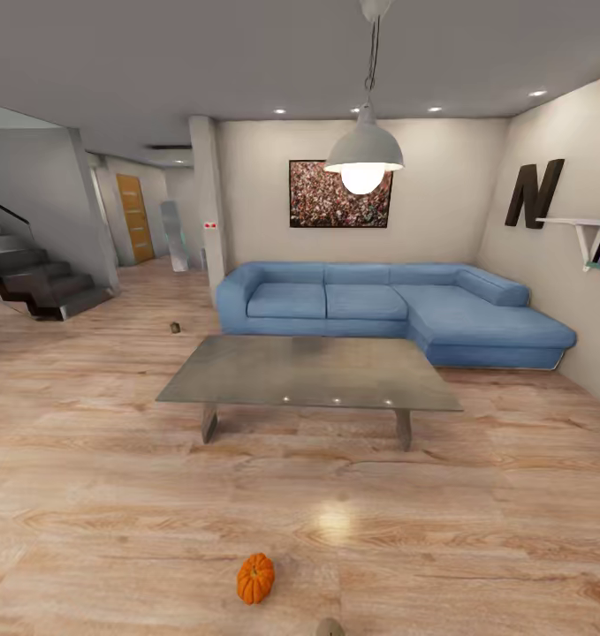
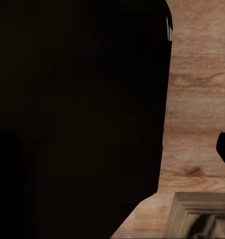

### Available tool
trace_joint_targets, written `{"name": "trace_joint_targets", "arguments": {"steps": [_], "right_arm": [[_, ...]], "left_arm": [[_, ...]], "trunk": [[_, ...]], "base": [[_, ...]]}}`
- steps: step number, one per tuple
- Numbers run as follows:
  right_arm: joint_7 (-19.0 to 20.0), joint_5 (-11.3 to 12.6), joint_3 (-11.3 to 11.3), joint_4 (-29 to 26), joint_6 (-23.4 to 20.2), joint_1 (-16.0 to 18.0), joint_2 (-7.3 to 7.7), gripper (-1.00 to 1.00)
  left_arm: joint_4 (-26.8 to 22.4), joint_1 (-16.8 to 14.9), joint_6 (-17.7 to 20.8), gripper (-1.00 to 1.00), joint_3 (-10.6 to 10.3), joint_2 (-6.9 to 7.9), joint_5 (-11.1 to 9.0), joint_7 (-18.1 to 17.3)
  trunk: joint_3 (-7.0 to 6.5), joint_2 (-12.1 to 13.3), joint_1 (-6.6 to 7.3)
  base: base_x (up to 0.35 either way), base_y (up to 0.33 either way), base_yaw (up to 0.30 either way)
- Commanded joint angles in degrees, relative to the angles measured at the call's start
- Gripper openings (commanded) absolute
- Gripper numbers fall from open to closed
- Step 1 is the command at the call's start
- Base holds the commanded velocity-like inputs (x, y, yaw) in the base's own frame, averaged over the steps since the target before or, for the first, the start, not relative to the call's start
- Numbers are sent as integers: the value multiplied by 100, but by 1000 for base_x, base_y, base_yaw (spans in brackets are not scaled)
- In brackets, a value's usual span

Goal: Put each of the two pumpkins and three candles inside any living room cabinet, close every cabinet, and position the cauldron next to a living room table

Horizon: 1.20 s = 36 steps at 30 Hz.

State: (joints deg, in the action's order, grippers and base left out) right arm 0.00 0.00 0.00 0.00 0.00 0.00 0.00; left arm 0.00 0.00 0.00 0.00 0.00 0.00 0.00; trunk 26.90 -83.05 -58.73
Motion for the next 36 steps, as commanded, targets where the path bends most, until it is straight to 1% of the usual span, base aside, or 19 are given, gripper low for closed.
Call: {"name": "trace_joint_targets", "arguments": {"steps": [1,4,8,27,36], "right_arm": [[10,16,16,9,33,34,3,100],[-1,4,19,9,9,107,3,100],[-8,21,36,9,-15,119,2,100],[0,-19,11,14,25,123,0,100],[4,8,17,9,69,123,-7,100]], "left_arm": [[-33,33,-9,100,-4,33,-27,-9],[-129,63,-9,100,-6,126,-20,-9],[-144,62,-9,100,-2,157,-18,-9],[-149,62,-9,100,-1,167,-18,-9],[-149,62,-9,100,0,167,-18,-9]], "trunk": [[3,-3,0],[3,-3,0],[3,-3,0],[3,-3,0],[3,-3,0]], "base": [[0,0,0],[0,0,0],[0,0,0],[0,0,0],[0,0,0]]}}
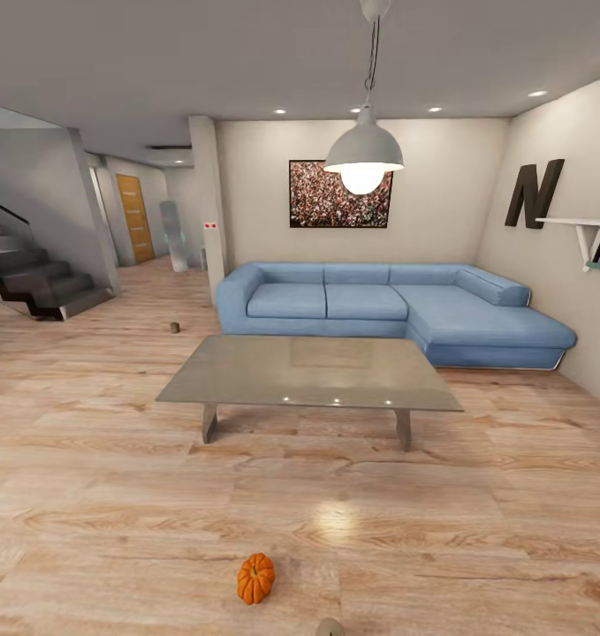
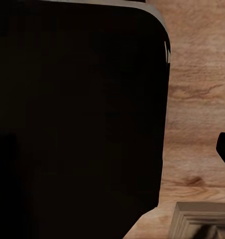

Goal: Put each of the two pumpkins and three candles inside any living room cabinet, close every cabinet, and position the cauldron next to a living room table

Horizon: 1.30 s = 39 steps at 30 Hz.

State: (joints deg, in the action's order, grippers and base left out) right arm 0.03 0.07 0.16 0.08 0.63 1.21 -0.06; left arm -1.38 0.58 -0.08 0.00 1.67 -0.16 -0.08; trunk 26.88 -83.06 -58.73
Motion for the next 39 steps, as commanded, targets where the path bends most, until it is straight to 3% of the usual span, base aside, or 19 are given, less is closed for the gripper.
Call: {"name": "trace_joint_targets", "arguments": {"steps": [1,9,29,39], "right_arm": [[2,1,2,1,7,2,-1,100],[-13,-7,2,1,6,2,-3,100],[-16,-7,2,1,7,2,-20,100],[2,-7,-5,1,249,2,-22,100]], "left_arm": [[-11,3,-1,100,-2,0,-2,-1],[-11,3,-1,100,-2,0,-2,-1],[-11,3,-1,100,0,0,-2,-1],[-11,3,-1,100,0,0,-2,-1]], "trunk": [[4,-2,0],[4,-2,0],[4,-2,0],[5,-2,0]], "base": [[0,0,0],[0,0,108],[0,0,272],[0,0,277]]}}
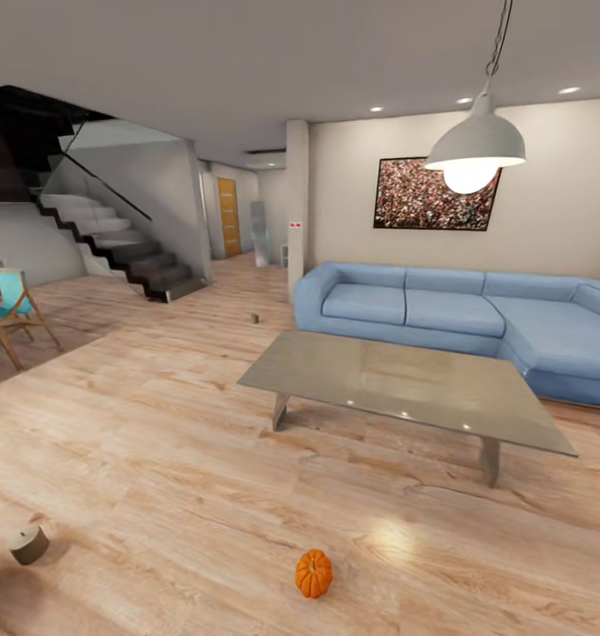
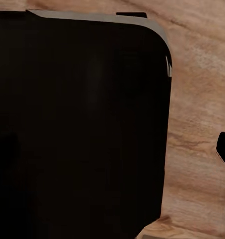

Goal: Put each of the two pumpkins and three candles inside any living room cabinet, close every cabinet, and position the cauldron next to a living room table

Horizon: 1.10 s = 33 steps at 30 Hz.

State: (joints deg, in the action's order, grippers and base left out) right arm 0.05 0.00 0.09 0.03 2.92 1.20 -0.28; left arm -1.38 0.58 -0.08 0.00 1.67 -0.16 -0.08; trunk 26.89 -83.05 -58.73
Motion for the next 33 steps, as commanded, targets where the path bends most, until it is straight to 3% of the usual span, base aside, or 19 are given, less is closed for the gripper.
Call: {"name": "trace_joint_targets", "arguments": {"steps": [1,33], "right_arm": [[2,0,1,6,58,3,-4,100],[12,-44,-11,6,145,3,-7,100]], "left_arm": [[-11,3,-1,100,0,0,-2,-1],[-11,3,-1,100,-2,0,-2,-1]], "trunk": [[6,-2,0],[105,-2,0]], "base": [[0,0,277],[0,0,270]]}}
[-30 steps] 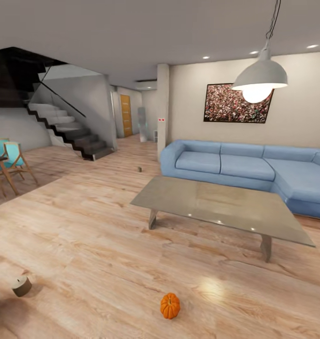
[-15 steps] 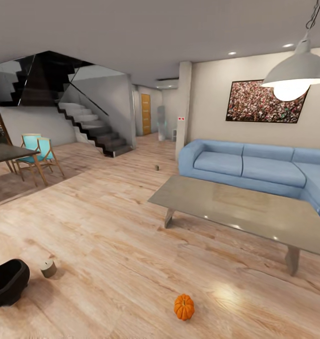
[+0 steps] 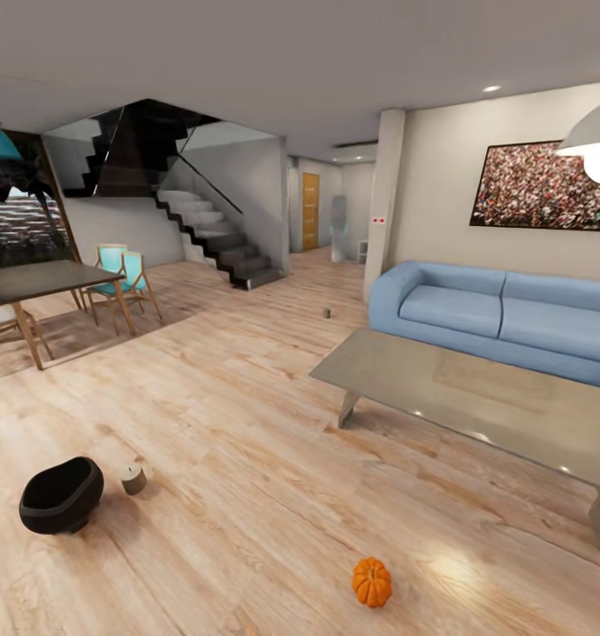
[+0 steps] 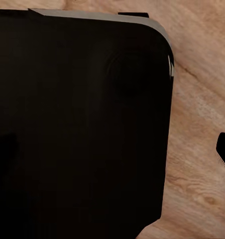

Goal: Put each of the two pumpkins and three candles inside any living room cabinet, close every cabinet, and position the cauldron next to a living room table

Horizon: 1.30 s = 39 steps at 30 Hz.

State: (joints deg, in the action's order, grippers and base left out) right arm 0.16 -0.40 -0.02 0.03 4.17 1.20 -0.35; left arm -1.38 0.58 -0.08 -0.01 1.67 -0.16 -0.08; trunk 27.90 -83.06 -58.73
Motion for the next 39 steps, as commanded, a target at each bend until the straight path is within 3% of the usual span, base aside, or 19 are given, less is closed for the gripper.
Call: {"name": "trace_joint_targets", "arguments": {"steps": [1,39], "right_arm": [[2,-4,-2,6,19,3,0,100],[2,-21,-6,6,22,3,0,100]], "left_arm": [[-11,4,-1,100,0,0,-2,-1],[-11,4,-1,100,1,0,-2,-1]], "trunk": [[8,-2,0],[108,-2,0]], "base": [[0,0,268],[0,0,269]]}}
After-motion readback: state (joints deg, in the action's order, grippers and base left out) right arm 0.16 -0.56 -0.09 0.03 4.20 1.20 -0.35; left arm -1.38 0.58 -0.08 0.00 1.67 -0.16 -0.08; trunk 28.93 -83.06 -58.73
